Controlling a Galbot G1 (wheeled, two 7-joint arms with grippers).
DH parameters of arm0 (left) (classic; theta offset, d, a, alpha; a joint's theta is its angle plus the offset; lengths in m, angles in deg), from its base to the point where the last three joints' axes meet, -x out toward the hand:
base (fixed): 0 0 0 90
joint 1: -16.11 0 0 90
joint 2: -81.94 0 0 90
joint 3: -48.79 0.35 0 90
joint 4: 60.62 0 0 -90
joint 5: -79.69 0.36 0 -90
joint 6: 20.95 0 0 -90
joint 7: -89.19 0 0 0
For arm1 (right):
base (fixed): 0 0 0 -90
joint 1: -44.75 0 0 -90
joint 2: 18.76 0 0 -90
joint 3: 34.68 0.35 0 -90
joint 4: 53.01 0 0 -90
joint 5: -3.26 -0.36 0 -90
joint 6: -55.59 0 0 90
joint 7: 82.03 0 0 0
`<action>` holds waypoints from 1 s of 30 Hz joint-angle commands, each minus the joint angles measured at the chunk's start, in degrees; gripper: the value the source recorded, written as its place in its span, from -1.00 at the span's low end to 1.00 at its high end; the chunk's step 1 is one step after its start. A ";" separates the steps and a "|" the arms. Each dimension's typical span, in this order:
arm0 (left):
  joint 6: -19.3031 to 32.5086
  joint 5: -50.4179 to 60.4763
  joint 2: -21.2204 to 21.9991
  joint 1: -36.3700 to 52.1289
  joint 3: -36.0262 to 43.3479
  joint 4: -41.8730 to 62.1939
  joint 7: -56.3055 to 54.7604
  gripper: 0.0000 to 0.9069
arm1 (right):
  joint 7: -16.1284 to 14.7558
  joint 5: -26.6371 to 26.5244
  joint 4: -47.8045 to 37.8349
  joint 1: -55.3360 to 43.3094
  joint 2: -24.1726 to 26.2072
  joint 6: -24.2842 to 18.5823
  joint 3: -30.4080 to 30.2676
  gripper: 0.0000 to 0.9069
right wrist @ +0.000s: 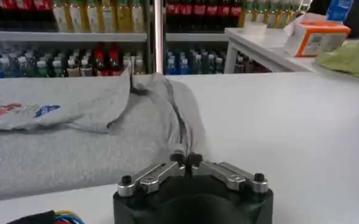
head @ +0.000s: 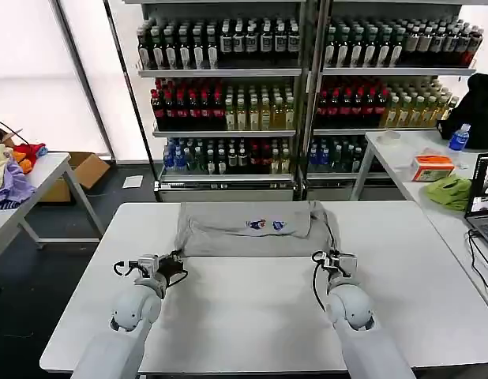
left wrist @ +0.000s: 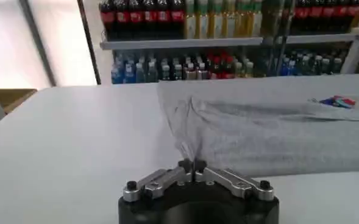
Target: Fold and organize the clothes.
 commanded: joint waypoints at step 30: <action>1.55 1.60 -2.64 -41.45 -13.44 -39.97 -0.97 -0.98 | 3.98 2.84 34.00 37.88 3.43 -3.39 7.36 -1.00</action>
